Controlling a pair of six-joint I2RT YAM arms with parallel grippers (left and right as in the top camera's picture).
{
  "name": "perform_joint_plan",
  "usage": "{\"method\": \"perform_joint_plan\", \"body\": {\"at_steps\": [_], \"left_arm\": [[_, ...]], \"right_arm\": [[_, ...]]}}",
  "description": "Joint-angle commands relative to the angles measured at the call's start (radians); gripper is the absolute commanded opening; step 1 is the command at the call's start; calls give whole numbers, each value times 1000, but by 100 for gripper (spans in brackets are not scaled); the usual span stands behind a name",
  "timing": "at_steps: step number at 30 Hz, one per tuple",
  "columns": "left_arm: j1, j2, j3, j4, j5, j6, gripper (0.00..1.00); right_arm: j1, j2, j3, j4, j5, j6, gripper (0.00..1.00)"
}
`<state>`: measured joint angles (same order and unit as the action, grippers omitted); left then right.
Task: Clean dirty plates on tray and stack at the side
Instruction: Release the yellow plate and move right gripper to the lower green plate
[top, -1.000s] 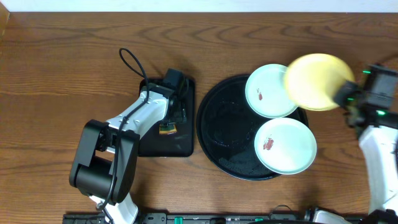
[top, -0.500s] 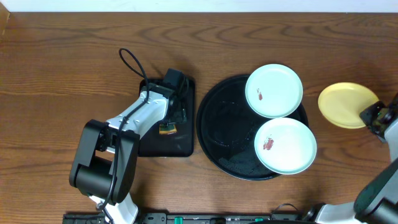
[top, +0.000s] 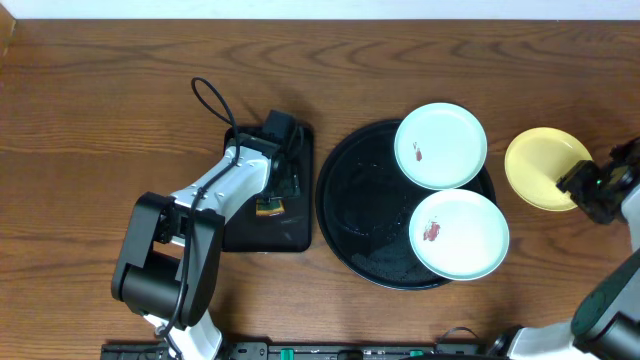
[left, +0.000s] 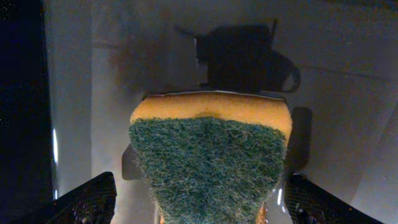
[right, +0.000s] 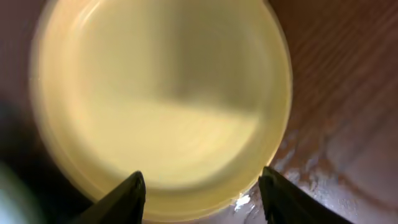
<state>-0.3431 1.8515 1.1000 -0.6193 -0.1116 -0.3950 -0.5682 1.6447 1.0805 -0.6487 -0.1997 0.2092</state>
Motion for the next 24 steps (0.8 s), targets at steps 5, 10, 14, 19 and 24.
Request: {"method": "perform_joint_plan", "body": {"at_steps": [5,10,14,19,24], "left_arm": [[2,15,-5,-6,-10,6,87],[2,15,-5,-6,-9,6,87],[2,15,-5,-6,-10,6,87],[2,15,-5,-6,-9,6,87],[2,15,-5,1,-9,5,87]], "right_arm": [[163,-179,160,-278,-32,-79,56],[314,-260,124,-396,24,12,51],[450,-309,69,-475,156,66,37],[548,-387,-44,-443,378,208,37],[549,-386,-141,-195,257,81,68]]}}
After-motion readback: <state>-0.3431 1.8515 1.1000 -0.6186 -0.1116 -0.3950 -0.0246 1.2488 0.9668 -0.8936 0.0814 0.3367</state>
